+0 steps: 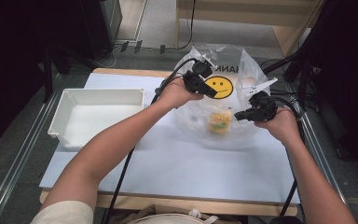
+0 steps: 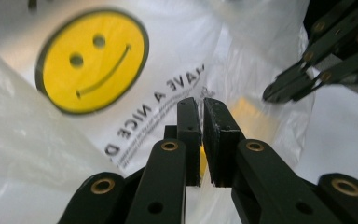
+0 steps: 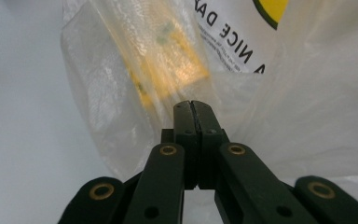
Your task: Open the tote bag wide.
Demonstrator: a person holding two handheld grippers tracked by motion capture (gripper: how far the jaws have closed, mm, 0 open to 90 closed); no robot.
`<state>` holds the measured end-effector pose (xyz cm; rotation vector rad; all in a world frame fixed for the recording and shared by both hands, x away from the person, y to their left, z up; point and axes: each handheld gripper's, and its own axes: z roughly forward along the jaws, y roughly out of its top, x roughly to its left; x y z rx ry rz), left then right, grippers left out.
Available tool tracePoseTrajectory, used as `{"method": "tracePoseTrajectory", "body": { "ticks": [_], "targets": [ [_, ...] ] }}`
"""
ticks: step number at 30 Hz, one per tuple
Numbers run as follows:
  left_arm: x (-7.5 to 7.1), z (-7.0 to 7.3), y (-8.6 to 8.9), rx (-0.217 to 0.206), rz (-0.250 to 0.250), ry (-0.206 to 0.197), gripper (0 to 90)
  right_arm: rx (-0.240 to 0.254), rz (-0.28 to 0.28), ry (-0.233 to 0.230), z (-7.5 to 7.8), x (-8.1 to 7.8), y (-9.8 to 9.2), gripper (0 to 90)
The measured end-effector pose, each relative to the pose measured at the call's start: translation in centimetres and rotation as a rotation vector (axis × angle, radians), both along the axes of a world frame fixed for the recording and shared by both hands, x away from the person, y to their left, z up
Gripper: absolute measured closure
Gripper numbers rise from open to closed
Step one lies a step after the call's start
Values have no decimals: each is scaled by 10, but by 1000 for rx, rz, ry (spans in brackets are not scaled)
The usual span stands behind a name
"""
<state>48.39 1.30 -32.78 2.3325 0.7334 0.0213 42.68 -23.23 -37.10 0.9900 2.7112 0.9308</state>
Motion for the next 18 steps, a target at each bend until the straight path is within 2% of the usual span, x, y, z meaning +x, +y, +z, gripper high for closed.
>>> {"method": "tracePoseTrajectory", "body": {
  "ticks": [1, 3, 5, 6, 7, 9, 14, 15, 17, 18],
  "targets": [
    [-3, -8, 7, -8, 12, -8, 852, 17, -6, -8, -4, -6, -4, 900],
    [-4, -12, 10, -11, 18, -6, 852, 25, -15, -8, -6, -9, -6, 900],
    [-5, -19, 15, -20, 26, 5, 852, 39, -19, -16, -11, -14, -9, 900],
    [-5, -29, 20, -20, 38, 24, 853, 43, -29, -17, -16, -18, -10, 900],
    [-5, -29, 20, -20, 38, 24, 853, 43, -29, -17, -16, -18, -10, 900],
    [-8, -37, 23, -36, 46, 28, 854, 66, -45, -3, -27, -23, -11, 900],
    [-12, -54, 31, -57, 62, 38, 854, 65, -55, 4, -41, -28, -11, 900],
    [-13, -63, 34, -67, 77, 51, 855, 72, -63, 16, -46, -30, -12, 900],
    [-13, -67, 35, -70, 77, 63, 855, 68, -63, 14, -48, -30, -12, 900],
    [-15, -74, 35, -78, 77, 79, 856, 67, -69, 25, -52, -31, -13, 900]
  ]
}}
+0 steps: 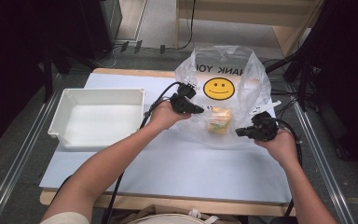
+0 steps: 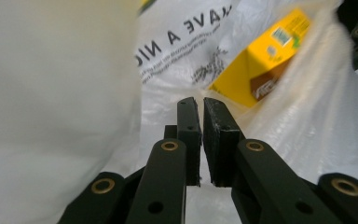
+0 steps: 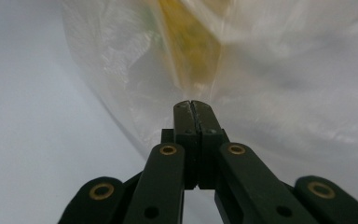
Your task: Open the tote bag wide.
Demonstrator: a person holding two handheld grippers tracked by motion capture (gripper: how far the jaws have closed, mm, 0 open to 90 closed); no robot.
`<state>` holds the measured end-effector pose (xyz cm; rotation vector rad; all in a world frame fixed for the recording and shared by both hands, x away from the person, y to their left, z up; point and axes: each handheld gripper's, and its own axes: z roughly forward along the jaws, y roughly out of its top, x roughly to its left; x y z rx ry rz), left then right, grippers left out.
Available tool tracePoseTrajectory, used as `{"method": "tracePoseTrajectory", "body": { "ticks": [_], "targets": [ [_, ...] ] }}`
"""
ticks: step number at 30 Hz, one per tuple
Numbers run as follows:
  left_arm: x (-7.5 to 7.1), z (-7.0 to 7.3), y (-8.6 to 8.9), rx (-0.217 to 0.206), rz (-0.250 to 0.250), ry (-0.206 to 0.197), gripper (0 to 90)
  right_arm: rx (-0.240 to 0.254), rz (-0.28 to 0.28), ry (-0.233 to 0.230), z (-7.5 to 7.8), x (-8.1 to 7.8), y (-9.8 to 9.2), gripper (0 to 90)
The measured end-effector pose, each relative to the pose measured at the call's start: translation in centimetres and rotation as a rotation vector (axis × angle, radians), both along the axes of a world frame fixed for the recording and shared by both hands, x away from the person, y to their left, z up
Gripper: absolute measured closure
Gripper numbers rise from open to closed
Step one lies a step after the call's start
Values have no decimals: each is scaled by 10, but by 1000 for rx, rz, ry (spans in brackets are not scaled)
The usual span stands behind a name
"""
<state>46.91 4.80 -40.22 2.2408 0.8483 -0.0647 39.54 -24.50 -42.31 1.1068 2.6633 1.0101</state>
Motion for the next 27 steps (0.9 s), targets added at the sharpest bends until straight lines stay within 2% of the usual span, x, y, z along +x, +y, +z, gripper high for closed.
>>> {"method": "tracePoseTrajectory", "body": {
  "ticks": [1, 4, 7, 8, 9, 11, 12, 13, 14, 16, 17, 19, 20, 21, 22, 23, 24, 25, 27],
  "targets": [
    [0, 0, 0, 0, 0, 0, 856, 0, 0, 0, 0, 0, 0, 900],
    [-7, -10, -3, -30, -12, 35, 858, 21, -9, 3, -3, -4, -1, 900],
    [-13, -10, -6, -35, -19, 40, 858, 50, -13, -13, 2, -7, -2, 900],
    [-18, -9, -7, -35, -25, 31, 858, 94, -14, -54, 15, -10, -4, 900],
    [-18, -9, -7, -35, -25, 31, 858, 94, -14, -54, 15, -10, -4, 900],
    [-22, -6, -8, -40, -35, 26, 858, 132, -12, -87, 28, -12, -4, 900],
    [-28, -3, -9, -51, -51, 12, 858, 158, 3, -147, 49, -15, -2, 900],
    [-28, -3, -9, -51, -51, 12, 858, 166, 12, -177, 59, -15, -1, 900],
    [-30, -2, -10, -53, -56, 9, 858, 166, 12, -177, 59, -15, -1, 900],
    [-35, 1, -12, -58, -66, 2, 858, 171, 25, -222, 75, -14, 4, 900],
    [-37, 2, -13, -56, -71, 2, 856, 168, 37, -256, 91, -6, 13, 900],
    [-39, 2, -15, -54, -80, 2, 855, 160, 34, -278, 99, 3, 22, 900],
    [-39, 2, -16, -55, -82, -1, 855, 160, 34, -278, 99, 3, 22, 900],
    [-40, 2, -17, -58, -79, 1, 856, 158, 25, -277, 102, 10, 27, 900],
    [-41, 2, -17, -64, -77, 2, 855, 147, 4, -289, 101, 24, 36, 900],
    [-41, 2, -17, -65, -81, -2, 855, 147, 4, -289, 101, 24, 36, 900],
    [-41, 1, -17, -69, -80, -3, 855, 132, -7, -299, 98, 31, 39, 900],
    [-41, 0, -16, -71, -77, -8, 854, 124, -46, -277, 88, 42, 42, 900],
    [-40, -2, -14, -67, -71, -11, 853, 118, -81, -268, 77, 48, 40, 900]
  ]
}}
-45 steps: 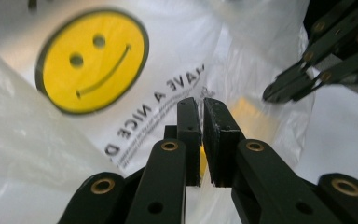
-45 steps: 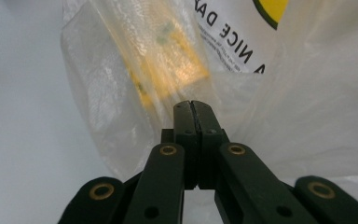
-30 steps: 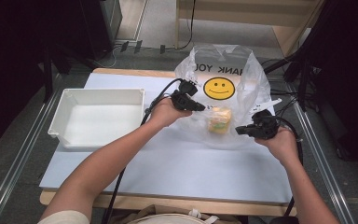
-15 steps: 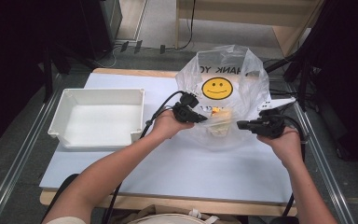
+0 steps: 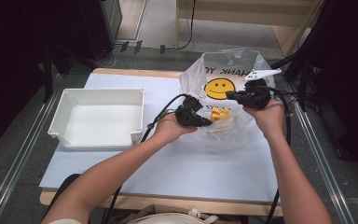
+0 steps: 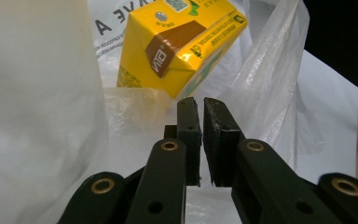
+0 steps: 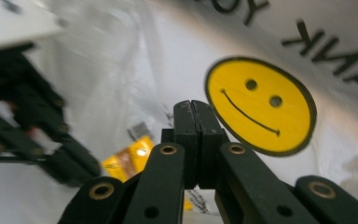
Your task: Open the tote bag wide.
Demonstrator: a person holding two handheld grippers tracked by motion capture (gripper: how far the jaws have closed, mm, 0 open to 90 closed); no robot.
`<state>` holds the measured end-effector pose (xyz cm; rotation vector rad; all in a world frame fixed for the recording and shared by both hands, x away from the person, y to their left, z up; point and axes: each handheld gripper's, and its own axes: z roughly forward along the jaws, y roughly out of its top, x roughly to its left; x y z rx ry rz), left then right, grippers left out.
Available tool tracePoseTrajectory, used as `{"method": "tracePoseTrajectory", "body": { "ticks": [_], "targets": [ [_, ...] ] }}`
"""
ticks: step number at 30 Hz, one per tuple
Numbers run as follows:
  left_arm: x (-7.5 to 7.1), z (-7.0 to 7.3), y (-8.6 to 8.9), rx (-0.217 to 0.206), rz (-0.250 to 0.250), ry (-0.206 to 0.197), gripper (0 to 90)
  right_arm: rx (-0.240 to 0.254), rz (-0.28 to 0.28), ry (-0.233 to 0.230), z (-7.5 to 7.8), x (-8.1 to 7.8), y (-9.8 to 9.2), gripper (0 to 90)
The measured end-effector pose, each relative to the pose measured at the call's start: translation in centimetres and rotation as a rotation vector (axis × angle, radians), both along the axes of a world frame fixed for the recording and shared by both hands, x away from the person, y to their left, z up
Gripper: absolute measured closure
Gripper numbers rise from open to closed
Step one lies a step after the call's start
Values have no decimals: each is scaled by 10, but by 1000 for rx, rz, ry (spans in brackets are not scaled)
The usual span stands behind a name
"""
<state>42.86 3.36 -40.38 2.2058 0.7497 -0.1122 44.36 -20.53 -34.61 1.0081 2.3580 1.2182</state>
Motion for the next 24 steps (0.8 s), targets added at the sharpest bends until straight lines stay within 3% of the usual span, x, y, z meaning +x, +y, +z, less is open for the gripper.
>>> {"method": "tracePoseTrajectory", "body": {
  "ticks": [1, 3, 4, 9, 13, 16, 18, 24],
  "targets": [
    [0, 0, 0, 0, 0, 0, 853, 0, 0, 0, 0, 0, 0, 900],
    [0, -4, 3, -3, 11, 0, 853, 17, -57, 24, -20, 4, -10, 900],
    [0, -4, 3, -3, 11, 0, 850, 17, -57, 24, -20, 4, -10, 900],
    [1, -13, 7, 12, 49, -19, 848, -8, -134, 73, -54, -5, -30, 900],
    [12, -24, 15, 19, 126, 0, 850, -5, -157, 84, -67, -12, -36, 900],
    [19, -33, 15, 31, 173, 21, 854, -30, -162, 97, -79, -20, -37, 900],
    [21, -40, 14, 67, 182, 1, 856, -35, -171, 118, -88, -23, -37, 900],
    [31, -55, 16, 92, 244, 5, 858, -21, -204, 146, -113, -32, -40, 900]
  ]
}}
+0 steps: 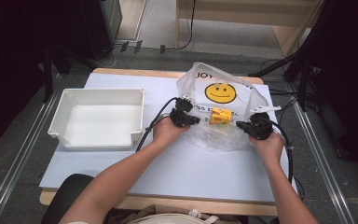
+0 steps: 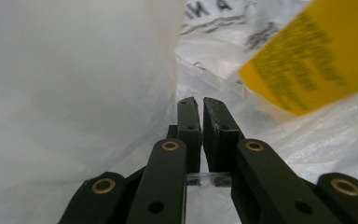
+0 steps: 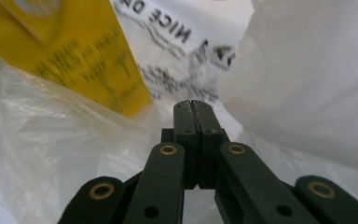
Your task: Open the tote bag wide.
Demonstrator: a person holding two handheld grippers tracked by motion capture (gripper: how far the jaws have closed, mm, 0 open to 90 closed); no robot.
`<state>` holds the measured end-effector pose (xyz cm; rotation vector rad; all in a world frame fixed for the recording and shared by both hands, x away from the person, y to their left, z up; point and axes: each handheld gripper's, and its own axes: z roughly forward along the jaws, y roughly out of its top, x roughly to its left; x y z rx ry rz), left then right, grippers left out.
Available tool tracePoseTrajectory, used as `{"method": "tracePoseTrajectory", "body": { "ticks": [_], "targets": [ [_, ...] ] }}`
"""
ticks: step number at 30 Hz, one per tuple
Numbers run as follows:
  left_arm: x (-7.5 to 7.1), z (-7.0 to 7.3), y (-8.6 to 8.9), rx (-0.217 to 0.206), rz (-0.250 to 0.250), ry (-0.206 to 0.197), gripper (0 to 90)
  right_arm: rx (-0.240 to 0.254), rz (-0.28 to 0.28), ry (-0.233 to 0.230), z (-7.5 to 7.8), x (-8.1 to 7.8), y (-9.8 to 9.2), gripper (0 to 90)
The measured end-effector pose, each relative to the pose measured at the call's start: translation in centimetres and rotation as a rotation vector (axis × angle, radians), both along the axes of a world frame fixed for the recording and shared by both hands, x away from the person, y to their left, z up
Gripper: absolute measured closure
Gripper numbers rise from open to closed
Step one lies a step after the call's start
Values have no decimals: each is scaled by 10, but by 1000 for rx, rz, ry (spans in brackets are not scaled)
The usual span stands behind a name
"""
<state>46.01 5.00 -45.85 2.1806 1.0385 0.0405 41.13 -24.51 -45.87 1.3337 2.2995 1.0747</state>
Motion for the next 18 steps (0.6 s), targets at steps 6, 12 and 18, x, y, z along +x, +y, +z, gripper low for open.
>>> {"method": "tracePoseTrajectory", "body": {
  "ticks": [6, 12, 18],
  "targets": [
    [7, -6, 3, 4, 48, 6, 859, -1, -32, 29, -17, -4, -13, 900],
    [19, -8, 12, 12, 64, -31, 899, -3, -56, 9, -24, -6, -25, 900],
    [40, -6, 32, 119, 42, -156, 900, -1, -121, 4, -25, -4, -46, 900]
  ]
}}
